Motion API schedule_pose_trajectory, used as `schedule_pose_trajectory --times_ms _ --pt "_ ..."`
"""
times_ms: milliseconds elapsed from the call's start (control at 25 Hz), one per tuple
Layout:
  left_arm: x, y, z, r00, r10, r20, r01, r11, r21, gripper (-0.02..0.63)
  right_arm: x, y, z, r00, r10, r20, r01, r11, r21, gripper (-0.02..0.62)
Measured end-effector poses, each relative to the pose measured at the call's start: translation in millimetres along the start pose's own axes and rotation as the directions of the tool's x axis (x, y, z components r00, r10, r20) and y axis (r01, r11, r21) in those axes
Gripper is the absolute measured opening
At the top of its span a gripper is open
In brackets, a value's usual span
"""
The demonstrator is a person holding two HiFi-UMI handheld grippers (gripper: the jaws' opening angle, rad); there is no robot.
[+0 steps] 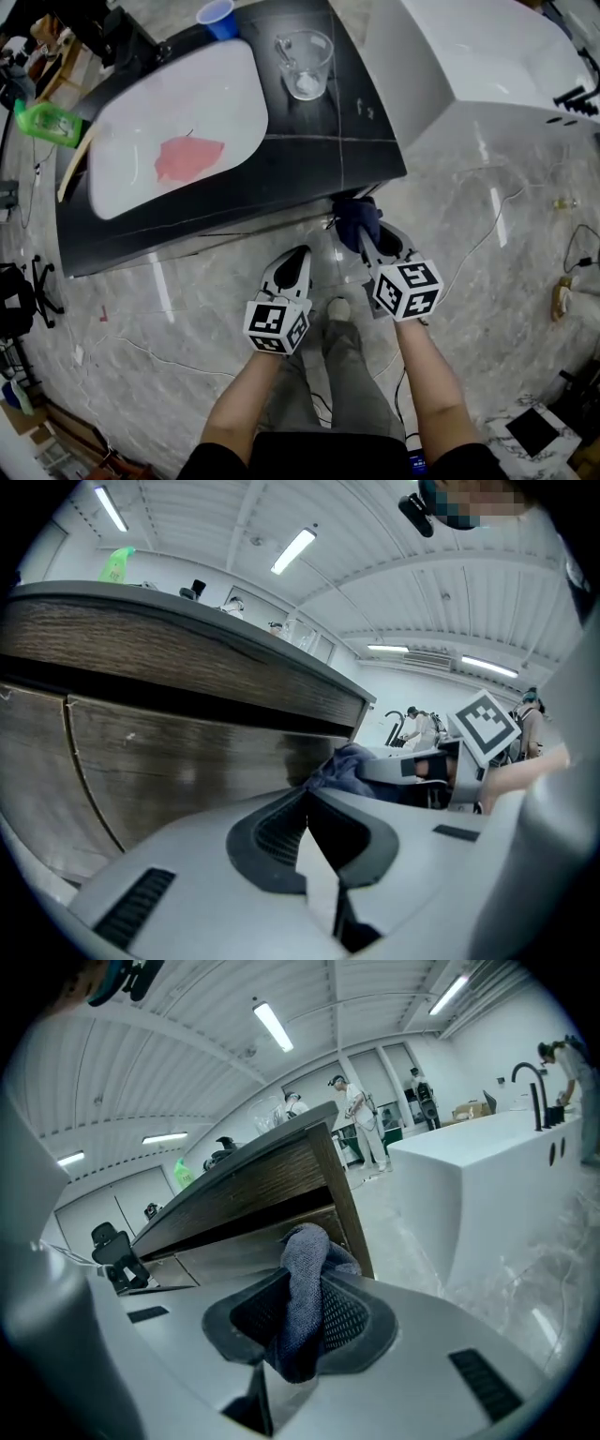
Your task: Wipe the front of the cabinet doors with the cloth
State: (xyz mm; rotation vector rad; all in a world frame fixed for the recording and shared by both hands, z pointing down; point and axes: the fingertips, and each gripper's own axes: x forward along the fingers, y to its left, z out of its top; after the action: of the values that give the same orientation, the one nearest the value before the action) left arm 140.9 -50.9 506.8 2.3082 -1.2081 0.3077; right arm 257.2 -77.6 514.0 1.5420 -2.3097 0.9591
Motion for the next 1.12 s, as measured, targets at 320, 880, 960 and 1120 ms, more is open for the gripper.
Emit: schedule_pose_trajectory --times_ms 320,880,960,1120 --pt "-7 8 -5 1.0 -0.004 -0.018 0.004 1.0 0.002 0.009 -5 38 -32 0.996 0.064 -0.058 -0.065 0.998 -0.021 0.089" --pt "-82 110 -24 0.989 0.15 -0.02 -0.151 0.987 -0.057 0.008 62 156 -86 0.966 0.201 -0.162 -0.211 0.976 -0.047 0.089" --pt "-92 125 -25 0.985 0.172 -0.015 -0.173 0.983 -0.066 0.009 72 172 -91 0.961 0.217 -0.173 -0.23 0.972 -0.053 0.089" --pt "-110 151 -28 0.977 0.211 -0.006 -0.211 0.974 -0.086 0.008 92 201 -101 0.948 0.244 -0.202 -0.263 0.962 -0.069 0.089"
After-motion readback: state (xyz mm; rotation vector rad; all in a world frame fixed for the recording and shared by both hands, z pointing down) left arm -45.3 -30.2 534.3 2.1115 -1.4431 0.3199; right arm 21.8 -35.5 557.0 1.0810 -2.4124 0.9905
